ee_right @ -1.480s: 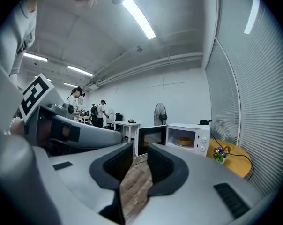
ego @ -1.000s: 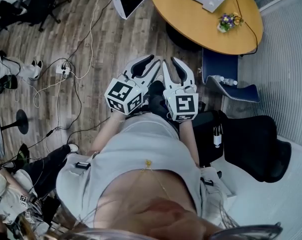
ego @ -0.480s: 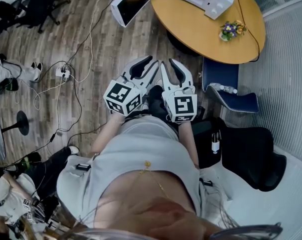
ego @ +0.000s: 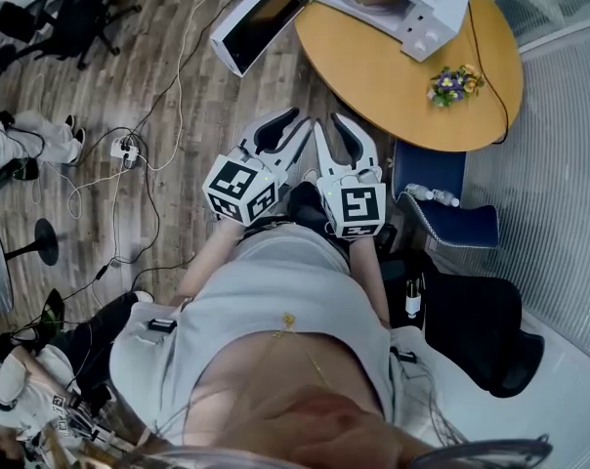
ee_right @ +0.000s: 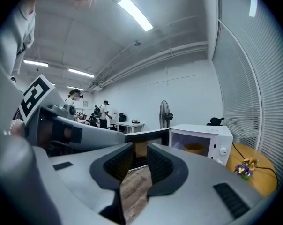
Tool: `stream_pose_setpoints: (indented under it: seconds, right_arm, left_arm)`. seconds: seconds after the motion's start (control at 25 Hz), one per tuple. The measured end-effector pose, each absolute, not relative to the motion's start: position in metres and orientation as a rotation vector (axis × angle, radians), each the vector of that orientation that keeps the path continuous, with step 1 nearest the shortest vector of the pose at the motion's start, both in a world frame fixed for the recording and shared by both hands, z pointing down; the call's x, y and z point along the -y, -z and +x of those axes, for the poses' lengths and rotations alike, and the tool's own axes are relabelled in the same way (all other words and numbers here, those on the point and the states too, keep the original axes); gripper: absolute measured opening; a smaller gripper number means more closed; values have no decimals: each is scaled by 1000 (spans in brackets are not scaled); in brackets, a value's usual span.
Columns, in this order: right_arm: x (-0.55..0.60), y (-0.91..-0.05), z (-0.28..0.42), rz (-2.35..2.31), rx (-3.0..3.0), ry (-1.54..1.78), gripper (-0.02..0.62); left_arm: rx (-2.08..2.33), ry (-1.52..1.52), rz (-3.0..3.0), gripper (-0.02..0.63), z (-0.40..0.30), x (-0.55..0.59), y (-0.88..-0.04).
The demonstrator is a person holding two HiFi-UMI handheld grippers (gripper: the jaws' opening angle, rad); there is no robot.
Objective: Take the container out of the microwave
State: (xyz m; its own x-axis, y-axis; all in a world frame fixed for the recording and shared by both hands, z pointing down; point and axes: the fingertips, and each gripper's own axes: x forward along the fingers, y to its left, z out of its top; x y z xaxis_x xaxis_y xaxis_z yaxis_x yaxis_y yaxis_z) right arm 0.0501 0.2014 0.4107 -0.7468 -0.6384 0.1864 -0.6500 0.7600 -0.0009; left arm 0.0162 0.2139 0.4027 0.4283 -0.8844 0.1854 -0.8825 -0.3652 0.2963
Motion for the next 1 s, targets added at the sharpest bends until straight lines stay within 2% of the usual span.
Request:
stream_pose_setpoints:
  seconds: [1.0]
  right_arm:
    - [-102, -403, 68, 1017, 2790, -59, 65]
  left_arm:
    - [1589, 31, 2291, 103, 28, -119, -398]
